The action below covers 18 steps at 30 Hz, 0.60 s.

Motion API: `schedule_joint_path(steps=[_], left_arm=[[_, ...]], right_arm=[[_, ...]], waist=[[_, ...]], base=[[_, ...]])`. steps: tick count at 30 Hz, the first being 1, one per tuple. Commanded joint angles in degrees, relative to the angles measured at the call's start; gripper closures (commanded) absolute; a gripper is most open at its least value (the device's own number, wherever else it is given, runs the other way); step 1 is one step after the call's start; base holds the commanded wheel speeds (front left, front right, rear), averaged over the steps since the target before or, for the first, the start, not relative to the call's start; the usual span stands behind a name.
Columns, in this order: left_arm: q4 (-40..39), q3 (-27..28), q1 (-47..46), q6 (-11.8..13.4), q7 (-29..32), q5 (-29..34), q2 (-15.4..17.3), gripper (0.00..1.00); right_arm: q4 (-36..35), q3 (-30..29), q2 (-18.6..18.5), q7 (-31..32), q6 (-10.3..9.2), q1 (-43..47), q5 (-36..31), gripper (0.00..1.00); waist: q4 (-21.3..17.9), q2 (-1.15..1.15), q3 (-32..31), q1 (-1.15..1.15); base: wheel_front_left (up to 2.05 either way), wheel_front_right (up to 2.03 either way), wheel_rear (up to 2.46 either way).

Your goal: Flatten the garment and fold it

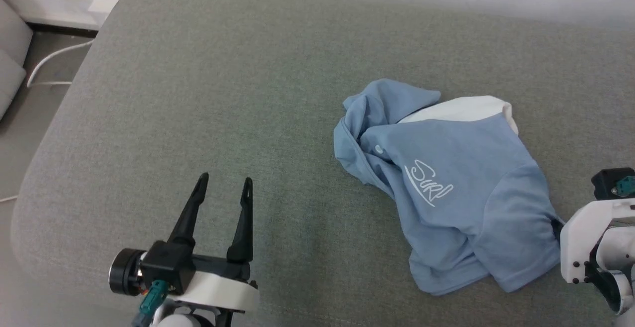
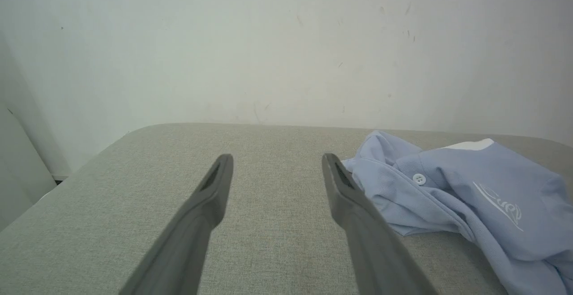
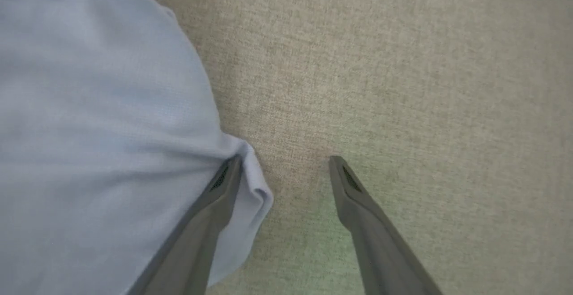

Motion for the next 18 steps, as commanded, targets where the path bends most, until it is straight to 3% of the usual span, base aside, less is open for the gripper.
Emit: schedule_joint_path(steps=[1, 10, 18], left_arm=[[0.26, -0.16, -1.46, -0.32, -0.27, -0.05, -0.30, 0.00], [1.12, -0.25, -1.30, 0.12, -0.27, 0.07, -0.30, 0.00], [1.55, -0.29, -1.08, -0.16, -0.27, 0.22, -0.30, 0.00]], right_arm=[[1.90, 1.18, -0.23, -0.42, 0.31, -0.86, 0.08, 0.00], [3.72, 5.89, -0.86, -1.44, 0.31, 1.21, 3.48, 0.00], [-2.35, 6.00, -1.27, -0.12, 0.31, 0.96, 4.18, 0.00]], waist=[[1.07, 0.00, 1.40, -0.01], [0.43, 0.00, 0.84, -0.01], [-0.89, 0.00, -0.85, -0.01]], base=[[0.00, 0.00, 0.00], [0.00, 0.00, 0.00], [0.00, 0.00, 0.00]])
